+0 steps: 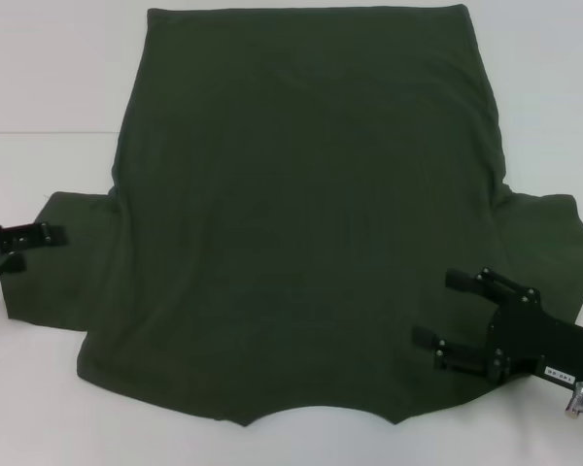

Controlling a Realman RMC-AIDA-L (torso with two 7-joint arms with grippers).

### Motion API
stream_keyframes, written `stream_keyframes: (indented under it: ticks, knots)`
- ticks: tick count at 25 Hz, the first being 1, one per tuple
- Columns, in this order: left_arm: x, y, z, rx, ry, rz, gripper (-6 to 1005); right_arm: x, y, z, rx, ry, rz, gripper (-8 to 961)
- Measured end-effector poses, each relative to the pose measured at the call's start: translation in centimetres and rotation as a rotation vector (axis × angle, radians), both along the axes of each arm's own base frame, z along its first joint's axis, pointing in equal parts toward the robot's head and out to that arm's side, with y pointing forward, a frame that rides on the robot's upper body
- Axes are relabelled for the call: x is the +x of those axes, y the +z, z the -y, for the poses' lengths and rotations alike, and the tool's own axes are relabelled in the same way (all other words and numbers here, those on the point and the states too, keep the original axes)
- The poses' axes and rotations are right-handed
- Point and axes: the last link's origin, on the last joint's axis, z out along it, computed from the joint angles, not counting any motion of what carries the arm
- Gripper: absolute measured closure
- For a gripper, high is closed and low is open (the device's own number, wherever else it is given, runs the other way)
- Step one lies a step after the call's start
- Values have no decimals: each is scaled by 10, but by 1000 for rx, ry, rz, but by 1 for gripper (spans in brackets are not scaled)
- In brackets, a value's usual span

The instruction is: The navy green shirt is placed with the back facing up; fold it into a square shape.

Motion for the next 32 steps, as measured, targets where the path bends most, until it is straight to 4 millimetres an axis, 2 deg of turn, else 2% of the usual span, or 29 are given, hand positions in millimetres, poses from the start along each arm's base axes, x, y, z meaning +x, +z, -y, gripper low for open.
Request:
stream_keyframes:
  ticks: [7,17,32]
  knots:
    - [-19,3,-10,-14,148,-127,109,-2,-1,-1,-9,5,-2,13]
    - [-31,-9,-14,-7,193,-189,119,-5,-1,-4,-10,13,-3,13]
    - [-29,-19,-14,-33,181,-197,134,-6,-1,-5,-7,11,-7,14]
